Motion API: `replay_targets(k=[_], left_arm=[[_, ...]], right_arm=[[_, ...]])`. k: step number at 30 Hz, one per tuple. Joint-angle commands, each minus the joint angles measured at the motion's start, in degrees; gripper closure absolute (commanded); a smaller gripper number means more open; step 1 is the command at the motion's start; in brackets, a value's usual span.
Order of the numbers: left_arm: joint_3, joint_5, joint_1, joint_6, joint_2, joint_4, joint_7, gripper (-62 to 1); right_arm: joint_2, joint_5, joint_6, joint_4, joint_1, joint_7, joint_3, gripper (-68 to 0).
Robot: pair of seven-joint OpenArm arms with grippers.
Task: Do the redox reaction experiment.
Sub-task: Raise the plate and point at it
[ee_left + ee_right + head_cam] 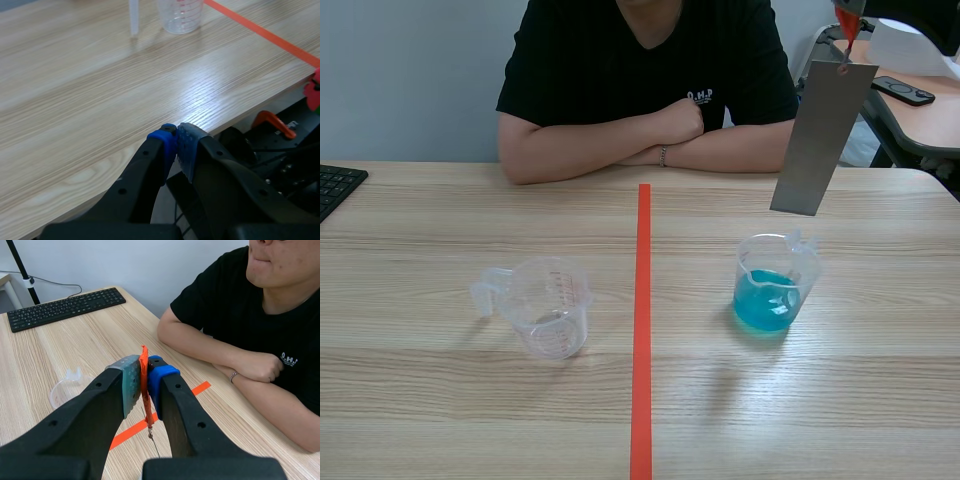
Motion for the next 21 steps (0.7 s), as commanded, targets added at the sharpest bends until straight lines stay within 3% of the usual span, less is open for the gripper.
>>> replay_targets(k=[1, 4, 8, 21], left_arm=[[-0.13, -3.02, 0.11, -1.68, -2.73, 0.72, -0.96, -2.7], [-0.13, -6.95, -0.85, -4.98, -6.62, 0.7, -0.83, -2.7], [-0.13, -9.66, -4.17, -10.91, -12.11, 0.7, 0.44, -2.7], [0.74, -22.25, -29.16, -24.5, -27.06, 0.72, 18.36, -2.5]], right_arm=[[0.9, 1.07, 0.44, 0.42, 0.98, 0.9, 0.98, -1.5], [0.9, 1.07, 0.44, 0.42, 0.98, 0.87, 0.98, -1.5], [0.9, 1.07, 0.44, 0.42, 0.98, 0.87, 0.98, -1.5], [0.9, 1.14, 0.44, 0.42, 0.98, 0.87, 0.98, -1.5]])
